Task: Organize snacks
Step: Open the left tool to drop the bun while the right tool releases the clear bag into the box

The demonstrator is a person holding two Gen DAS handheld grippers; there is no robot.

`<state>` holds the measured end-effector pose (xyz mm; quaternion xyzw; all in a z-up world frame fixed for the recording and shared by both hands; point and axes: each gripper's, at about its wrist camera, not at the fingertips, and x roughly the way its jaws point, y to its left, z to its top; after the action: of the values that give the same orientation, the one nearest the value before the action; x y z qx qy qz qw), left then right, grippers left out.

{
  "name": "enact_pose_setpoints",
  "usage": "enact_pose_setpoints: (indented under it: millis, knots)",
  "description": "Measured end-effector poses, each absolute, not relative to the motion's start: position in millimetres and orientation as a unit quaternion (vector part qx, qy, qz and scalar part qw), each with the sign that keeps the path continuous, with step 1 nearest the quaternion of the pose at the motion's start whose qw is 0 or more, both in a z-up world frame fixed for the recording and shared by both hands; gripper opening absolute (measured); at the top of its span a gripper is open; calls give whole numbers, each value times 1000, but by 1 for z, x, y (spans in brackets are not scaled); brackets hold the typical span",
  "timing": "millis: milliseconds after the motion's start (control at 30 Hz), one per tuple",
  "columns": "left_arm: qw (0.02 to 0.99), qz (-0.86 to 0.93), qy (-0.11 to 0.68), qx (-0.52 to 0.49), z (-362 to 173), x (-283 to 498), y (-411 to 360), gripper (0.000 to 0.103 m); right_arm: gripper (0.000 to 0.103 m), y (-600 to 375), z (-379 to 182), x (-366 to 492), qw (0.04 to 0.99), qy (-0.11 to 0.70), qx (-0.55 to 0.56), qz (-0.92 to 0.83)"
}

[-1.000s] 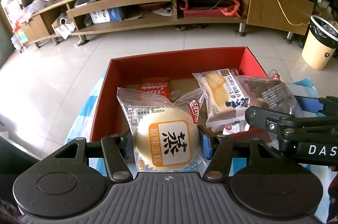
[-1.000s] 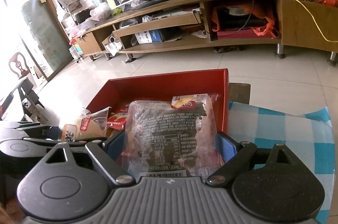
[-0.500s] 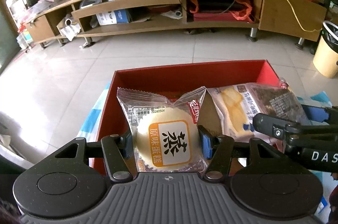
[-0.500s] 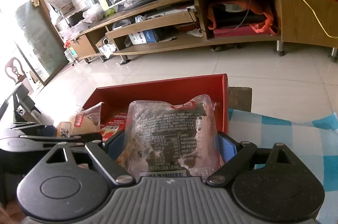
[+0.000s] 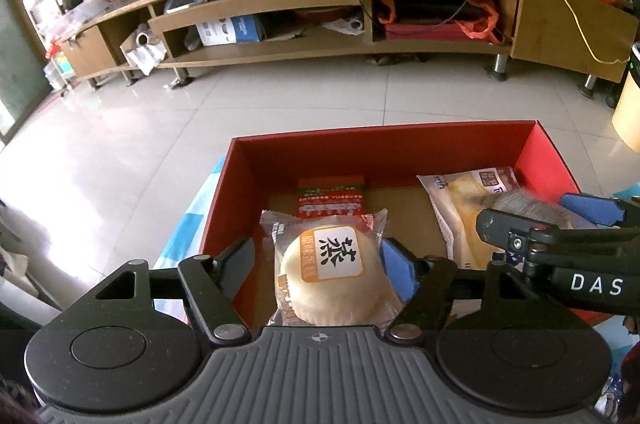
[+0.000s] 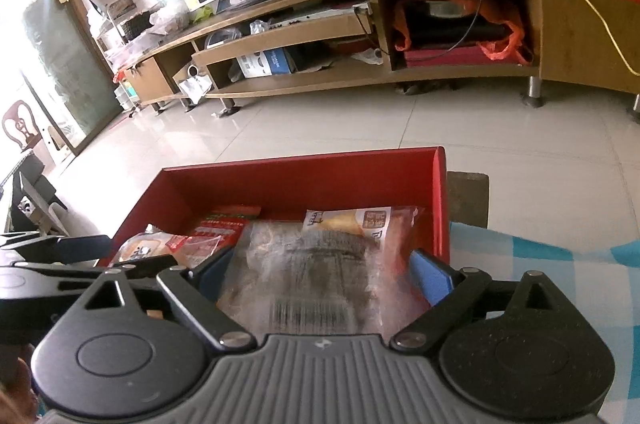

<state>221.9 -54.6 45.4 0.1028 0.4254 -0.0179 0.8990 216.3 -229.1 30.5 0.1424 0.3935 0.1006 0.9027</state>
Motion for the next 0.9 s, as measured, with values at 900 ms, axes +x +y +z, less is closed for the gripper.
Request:
enact_pose_setpoints:
  millis: [900]
  knots:
    - [906, -44, 409, 105, 64, 182, -55, 86, 92, -233, 55, 172, 910, 383, 131, 92]
